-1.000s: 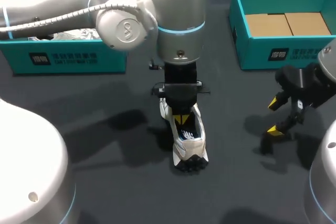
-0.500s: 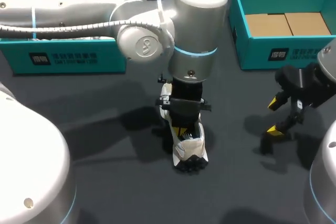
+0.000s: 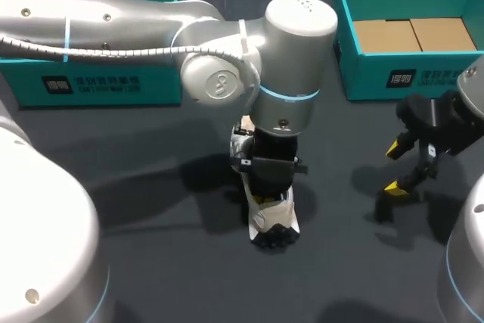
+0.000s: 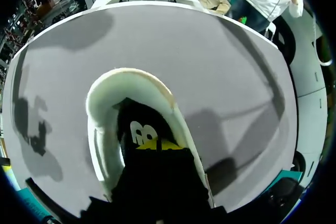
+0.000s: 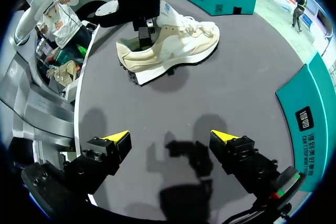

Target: Take the shoe out of the shoebox, open the shoe tongue, remove and reinsert the insole, then place the shoe into the shoebox

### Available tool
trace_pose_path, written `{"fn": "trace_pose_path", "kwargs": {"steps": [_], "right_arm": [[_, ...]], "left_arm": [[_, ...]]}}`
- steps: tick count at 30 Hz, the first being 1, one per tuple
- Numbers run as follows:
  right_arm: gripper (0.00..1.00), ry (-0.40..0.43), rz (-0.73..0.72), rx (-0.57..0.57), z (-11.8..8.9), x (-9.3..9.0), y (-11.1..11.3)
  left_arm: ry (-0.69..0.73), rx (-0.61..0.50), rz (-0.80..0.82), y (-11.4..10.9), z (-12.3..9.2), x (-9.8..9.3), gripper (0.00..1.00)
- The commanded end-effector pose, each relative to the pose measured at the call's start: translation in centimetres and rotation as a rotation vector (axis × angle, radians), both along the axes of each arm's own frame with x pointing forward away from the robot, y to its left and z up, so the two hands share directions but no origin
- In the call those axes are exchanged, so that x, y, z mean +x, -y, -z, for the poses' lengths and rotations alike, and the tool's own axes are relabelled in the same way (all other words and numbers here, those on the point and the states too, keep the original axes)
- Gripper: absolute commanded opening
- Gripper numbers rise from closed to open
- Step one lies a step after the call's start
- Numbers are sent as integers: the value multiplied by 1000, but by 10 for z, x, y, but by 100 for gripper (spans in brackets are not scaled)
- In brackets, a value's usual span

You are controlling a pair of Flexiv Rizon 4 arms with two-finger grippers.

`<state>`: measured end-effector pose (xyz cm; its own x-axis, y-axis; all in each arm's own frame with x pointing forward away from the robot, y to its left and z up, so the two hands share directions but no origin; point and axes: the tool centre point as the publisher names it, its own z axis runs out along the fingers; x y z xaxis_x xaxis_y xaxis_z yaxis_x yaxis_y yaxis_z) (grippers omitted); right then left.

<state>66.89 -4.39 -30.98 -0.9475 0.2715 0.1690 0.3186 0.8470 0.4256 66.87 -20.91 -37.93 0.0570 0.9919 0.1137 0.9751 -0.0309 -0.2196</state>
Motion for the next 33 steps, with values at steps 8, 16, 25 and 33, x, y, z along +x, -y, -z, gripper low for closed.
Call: {"fn": "trace_pose_path", "kwargs": {"steps": [8,16,25,33], "right_arm": [[100,2,2,-2,0,-2,0],[100,2,2,-2,0,-2,0],[100,2,2,-2,0,-2,0],[100,2,2,-2,0,-2,0]], "left_arm": [[81,-53,24,-14,-29,-3,0],[96,20,5,-21,2,-2,0],[63,-12,-52,-15,30,2,0],[36,-114,-88,-8,9,4,0]]}}
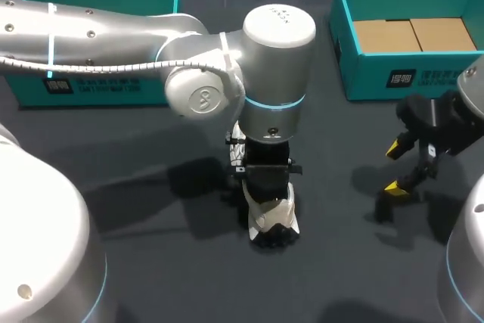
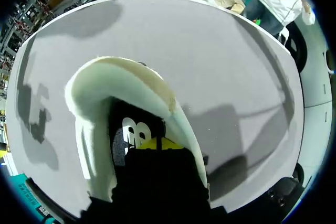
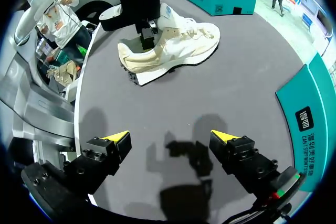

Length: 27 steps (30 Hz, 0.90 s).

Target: Take the shoe out of the shoebox, open the shoe tongue, remove and reinsert the insole, then place the shoe into the shoebox

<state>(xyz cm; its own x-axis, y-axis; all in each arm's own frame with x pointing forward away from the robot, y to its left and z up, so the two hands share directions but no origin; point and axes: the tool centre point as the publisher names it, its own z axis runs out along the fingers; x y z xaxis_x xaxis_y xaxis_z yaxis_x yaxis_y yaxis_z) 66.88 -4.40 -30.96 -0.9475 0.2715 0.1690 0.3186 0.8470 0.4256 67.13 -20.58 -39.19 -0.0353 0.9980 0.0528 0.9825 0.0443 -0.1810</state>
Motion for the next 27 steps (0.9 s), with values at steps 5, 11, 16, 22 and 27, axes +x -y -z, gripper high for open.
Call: {"fn": "trace_pose_path", "kwargs": {"steps": [5,11,16,22,27], "right_arm": [[100,2,2,-2,0,-2,0],[100,2,2,-2,0,-2,0],[100,2,2,-2,0,-2,0],[100,2,2,-2,0,-2,0],[100,2,2,-2,0,-2,0]], "left_arm": [[-30,-141,26,-3,-36,-8,0],[-73,-142,70,6,-33,-27,0],[-84,-75,59,13,1,-30,0],[-24,-52,-20,11,18,-10,0],[8,-136,-59,9,-5,1,0]]}}
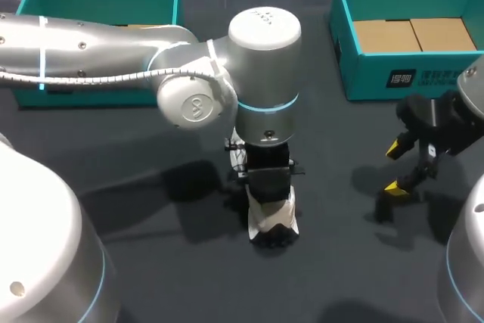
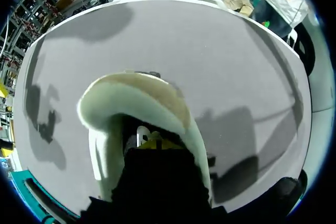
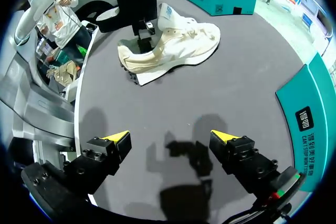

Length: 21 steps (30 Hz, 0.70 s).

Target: Take the shoe out of the shoebox, open the shoe tongue, remove and reinsert the insole, then place the shoe into the shoebox

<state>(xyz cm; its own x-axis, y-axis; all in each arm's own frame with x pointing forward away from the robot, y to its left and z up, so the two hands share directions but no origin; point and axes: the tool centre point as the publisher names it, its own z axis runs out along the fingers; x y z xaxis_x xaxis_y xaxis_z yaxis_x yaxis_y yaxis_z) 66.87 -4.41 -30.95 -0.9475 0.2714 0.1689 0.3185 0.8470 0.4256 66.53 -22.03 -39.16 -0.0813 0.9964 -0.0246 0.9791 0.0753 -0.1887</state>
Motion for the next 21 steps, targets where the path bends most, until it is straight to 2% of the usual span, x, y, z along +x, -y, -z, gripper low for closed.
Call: {"fn": "trace_pose_path", "kwargs": {"steps": [1,4,7,11,17,21], "right_arm": [[100,2,2,-2,0,-2,0],[100,2,2,-2,0,-2,0],[100,2,2,-2,0,-2,0],[100,2,2,-2,0,-2,0],[100,2,2,-2,0,-2,0],[100,2,2,-2,0,-2,0]], "left_arm": [[11,-81,-16,-5,-11,6,0],[-13,-131,4,-5,-27,-1,0],[-41,-143,66,-3,-32,-14,0],[-51,-96,110,4,-14,-26,0],[-6,-78,67,11,13,-20,0],[-4,-92,56,7,3,-17,0]]}}
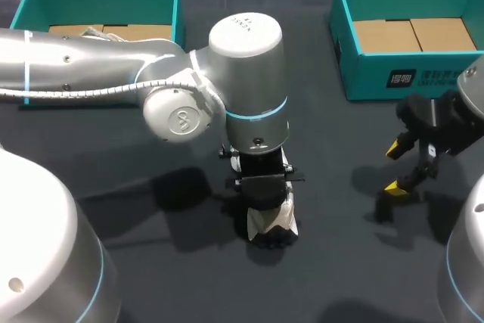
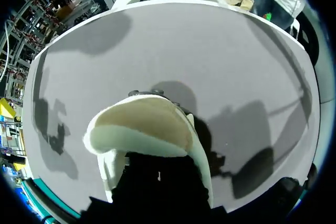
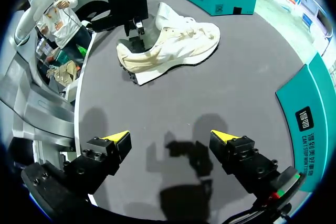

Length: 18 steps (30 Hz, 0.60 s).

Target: Take the shoe out of the shoebox, open the shoe tongue, remove and reinsert the insole, then place the shoe into the shoebox

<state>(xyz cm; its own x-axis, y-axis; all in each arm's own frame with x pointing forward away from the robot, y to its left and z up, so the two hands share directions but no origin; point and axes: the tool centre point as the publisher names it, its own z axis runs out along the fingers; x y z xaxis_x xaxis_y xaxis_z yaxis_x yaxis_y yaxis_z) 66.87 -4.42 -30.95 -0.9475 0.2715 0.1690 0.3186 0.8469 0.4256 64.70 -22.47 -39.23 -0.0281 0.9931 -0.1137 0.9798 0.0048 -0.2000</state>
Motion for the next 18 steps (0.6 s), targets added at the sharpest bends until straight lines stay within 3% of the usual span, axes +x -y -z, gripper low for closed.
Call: {"fn": "trace_pose_path", "kwargs": {"steps": [1,10,18], "right_arm": [[100,2,2,-2,0,-2,0],[100,2,2,-2,0,-2,0],[100,2,2,-2,0,-2,0]], "left_arm": [[15,-10,-1,1,-3,2,0],[134,-67,-15,-18,-59,11,0],[262,-78,-76,-13,-66,31,0]]}}
